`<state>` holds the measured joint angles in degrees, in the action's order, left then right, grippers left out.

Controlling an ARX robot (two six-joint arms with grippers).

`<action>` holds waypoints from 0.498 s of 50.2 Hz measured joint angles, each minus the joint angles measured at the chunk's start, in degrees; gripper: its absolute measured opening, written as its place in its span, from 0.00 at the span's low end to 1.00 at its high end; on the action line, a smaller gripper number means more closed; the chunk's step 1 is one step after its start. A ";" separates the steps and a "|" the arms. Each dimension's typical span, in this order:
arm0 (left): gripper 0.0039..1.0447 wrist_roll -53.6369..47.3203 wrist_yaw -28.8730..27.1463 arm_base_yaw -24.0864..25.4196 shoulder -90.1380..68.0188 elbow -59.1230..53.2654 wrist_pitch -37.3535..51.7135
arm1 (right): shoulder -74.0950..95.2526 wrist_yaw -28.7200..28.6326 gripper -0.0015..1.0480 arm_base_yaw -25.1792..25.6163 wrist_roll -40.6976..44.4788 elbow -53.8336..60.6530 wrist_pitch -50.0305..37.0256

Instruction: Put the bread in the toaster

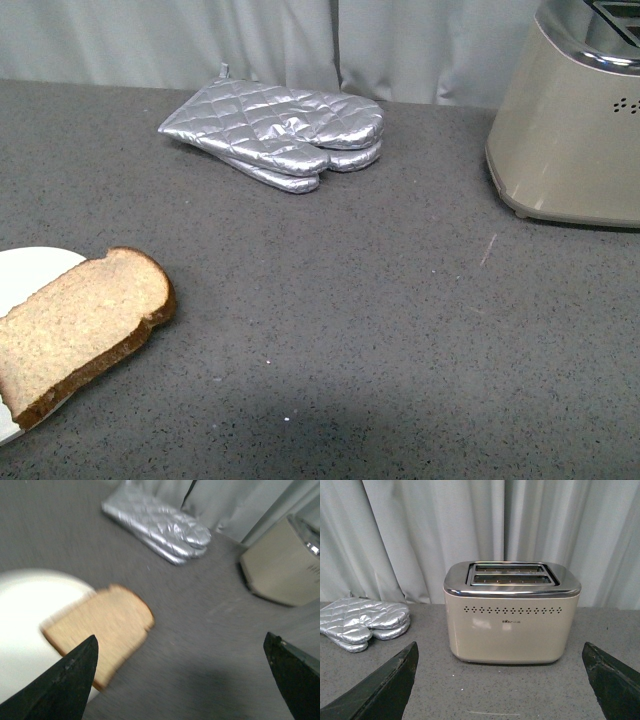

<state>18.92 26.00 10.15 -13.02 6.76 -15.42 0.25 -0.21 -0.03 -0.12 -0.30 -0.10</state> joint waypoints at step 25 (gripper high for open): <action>0.94 17.07 -1.29 11.47 -63.52 12.07 38.40 | 0.00 0.15 0.91 0.00 -0.02 0.00 0.00</action>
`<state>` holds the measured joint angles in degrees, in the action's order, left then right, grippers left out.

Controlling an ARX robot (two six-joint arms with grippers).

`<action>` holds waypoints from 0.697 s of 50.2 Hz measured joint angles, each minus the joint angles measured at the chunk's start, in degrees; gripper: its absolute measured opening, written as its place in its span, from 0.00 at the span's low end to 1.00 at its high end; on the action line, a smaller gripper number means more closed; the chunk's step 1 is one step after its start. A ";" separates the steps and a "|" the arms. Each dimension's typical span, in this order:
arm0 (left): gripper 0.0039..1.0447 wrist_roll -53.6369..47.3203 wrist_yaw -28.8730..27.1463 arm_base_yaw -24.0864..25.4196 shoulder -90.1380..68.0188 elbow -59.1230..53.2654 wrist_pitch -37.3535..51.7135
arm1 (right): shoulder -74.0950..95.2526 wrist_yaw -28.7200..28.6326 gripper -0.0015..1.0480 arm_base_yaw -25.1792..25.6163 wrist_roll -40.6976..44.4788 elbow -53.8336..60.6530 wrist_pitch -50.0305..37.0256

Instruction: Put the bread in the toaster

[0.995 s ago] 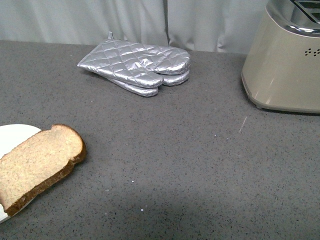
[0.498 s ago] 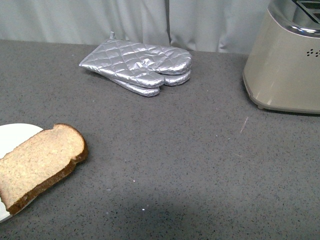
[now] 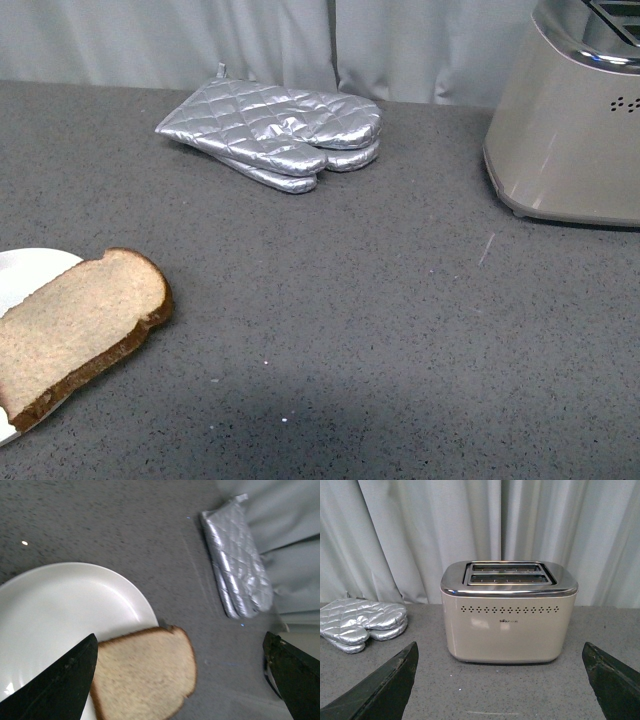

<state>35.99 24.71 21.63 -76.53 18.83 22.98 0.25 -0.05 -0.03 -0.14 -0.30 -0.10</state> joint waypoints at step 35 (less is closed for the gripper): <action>0.94 -20.55 -7.21 9.53 -33.62 18.97 1.09 | 0.00 -0.02 0.91 0.00 0.00 0.00 0.00</action>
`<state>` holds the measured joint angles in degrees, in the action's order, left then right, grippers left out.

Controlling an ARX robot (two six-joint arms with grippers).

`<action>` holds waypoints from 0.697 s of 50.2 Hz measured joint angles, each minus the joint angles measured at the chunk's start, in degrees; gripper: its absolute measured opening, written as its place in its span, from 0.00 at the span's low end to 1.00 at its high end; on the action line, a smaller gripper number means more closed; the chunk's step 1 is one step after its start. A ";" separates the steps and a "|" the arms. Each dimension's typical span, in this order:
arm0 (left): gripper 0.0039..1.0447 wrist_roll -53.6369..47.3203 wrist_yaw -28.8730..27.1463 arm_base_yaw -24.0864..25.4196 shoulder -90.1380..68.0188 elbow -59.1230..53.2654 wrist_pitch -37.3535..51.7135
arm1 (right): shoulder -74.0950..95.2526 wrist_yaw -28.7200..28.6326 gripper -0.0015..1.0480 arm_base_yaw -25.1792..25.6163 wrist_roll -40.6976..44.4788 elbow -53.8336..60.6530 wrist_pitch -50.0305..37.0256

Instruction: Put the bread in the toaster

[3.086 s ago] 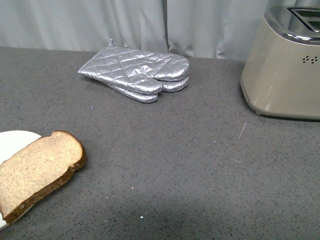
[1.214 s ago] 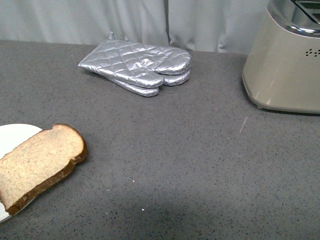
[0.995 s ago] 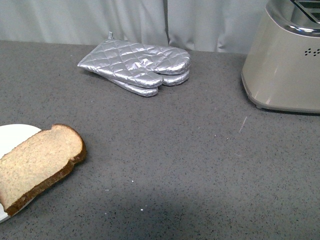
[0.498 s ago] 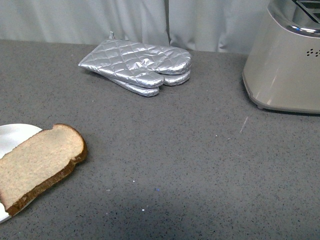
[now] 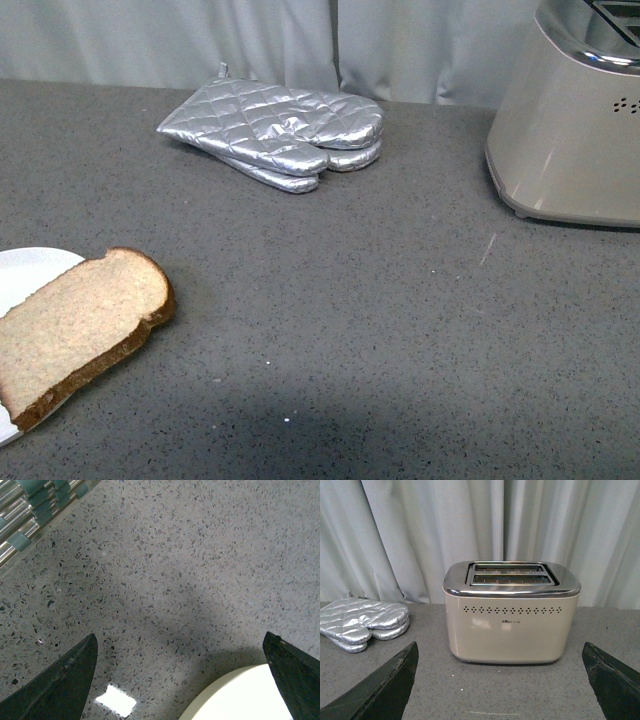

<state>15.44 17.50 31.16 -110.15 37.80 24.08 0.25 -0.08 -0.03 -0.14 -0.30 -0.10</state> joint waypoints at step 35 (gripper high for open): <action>0.94 -16.57 2.16 -0.94 -0.44 -1.20 -5.03 | 0.00 0.00 0.91 0.00 0.02 0.00 0.00</action>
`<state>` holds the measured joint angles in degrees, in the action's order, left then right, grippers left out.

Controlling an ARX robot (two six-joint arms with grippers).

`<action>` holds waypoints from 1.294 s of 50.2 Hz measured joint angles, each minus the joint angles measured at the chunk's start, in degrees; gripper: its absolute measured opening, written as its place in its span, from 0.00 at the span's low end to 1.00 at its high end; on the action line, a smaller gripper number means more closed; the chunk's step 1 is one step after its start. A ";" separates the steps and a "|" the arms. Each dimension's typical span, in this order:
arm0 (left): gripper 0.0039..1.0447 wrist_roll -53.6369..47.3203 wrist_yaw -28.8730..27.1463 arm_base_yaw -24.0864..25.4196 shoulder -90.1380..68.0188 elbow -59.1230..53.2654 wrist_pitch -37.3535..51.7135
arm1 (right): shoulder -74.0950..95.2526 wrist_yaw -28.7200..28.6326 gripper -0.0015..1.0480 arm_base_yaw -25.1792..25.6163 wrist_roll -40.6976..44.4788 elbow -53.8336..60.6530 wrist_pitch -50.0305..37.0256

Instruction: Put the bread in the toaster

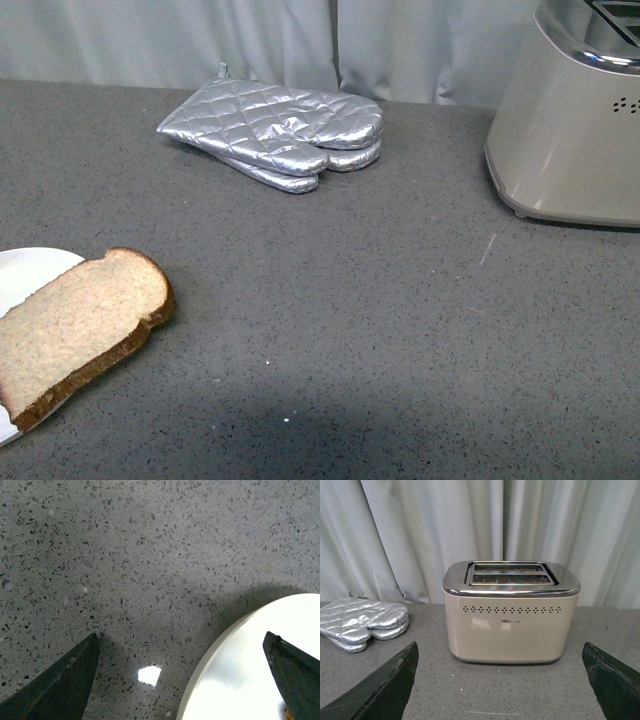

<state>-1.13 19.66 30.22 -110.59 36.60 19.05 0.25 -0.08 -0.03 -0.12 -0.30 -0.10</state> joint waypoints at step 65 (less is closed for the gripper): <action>0.03 -1.68 4.37 -4.63 7.28 -2.86 -8.74 | 0.00 0.00 0.91 0.00 -0.02 0.00 0.00</action>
<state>-2.81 24.03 25.58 -103.31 33.74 10.31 0.25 -0.08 -0.03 -0.14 -0.30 -0.10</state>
